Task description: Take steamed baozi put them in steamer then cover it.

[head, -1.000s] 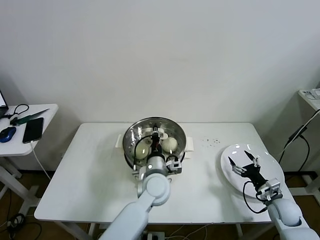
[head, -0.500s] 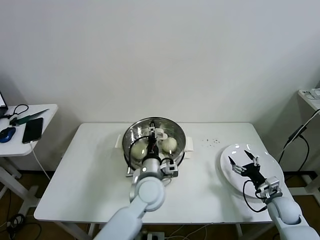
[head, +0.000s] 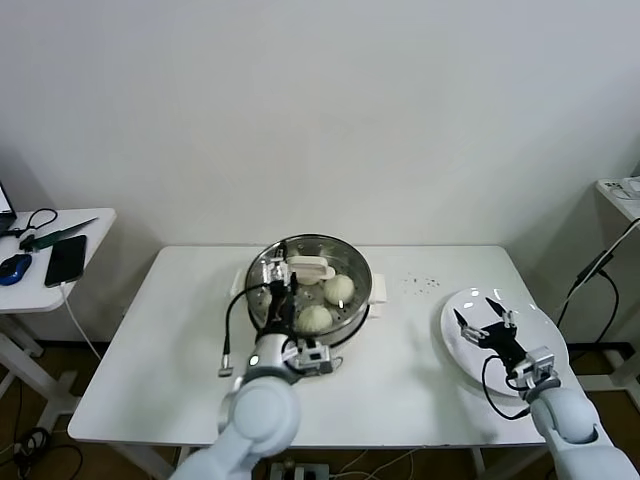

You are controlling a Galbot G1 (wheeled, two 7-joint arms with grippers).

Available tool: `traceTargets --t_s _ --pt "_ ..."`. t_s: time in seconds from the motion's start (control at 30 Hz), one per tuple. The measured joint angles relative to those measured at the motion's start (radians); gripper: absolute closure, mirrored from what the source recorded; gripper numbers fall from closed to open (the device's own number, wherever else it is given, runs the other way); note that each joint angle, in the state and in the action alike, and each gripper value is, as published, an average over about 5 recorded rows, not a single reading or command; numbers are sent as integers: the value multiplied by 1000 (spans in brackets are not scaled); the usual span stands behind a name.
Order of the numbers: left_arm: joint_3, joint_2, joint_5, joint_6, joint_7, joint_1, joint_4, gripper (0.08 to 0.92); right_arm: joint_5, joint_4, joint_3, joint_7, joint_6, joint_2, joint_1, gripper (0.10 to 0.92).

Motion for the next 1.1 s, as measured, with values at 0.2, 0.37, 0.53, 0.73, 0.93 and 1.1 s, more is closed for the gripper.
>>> traceTargets --t_s 0.2,0.37,0.53,0.73,0.93,1.1 --pt "-109 50 -134 0 -90 82 -64 177 13 18 4 1 -8 3 -10 203" --pt "-256 73 -336 -1 -181 156 -83 177 18 37 11 1 -10 8 -22 203" --pt "-430 67 -588 -66 -239 240 -83 177 20 61 20 1 -9 17 -35 203" --pt "-625 25 -914 -284 -276 345 -47 177 14 100 34 -3 -2 32 -60 203" --pt "-755 -22 -1181 -488 -279 435 17 177 6 138 49 -5 9 51 -94 203" --pt "-811 -58 -1322 -606 -270 496 50 177 0 156 64 0 13 69 -116 203"
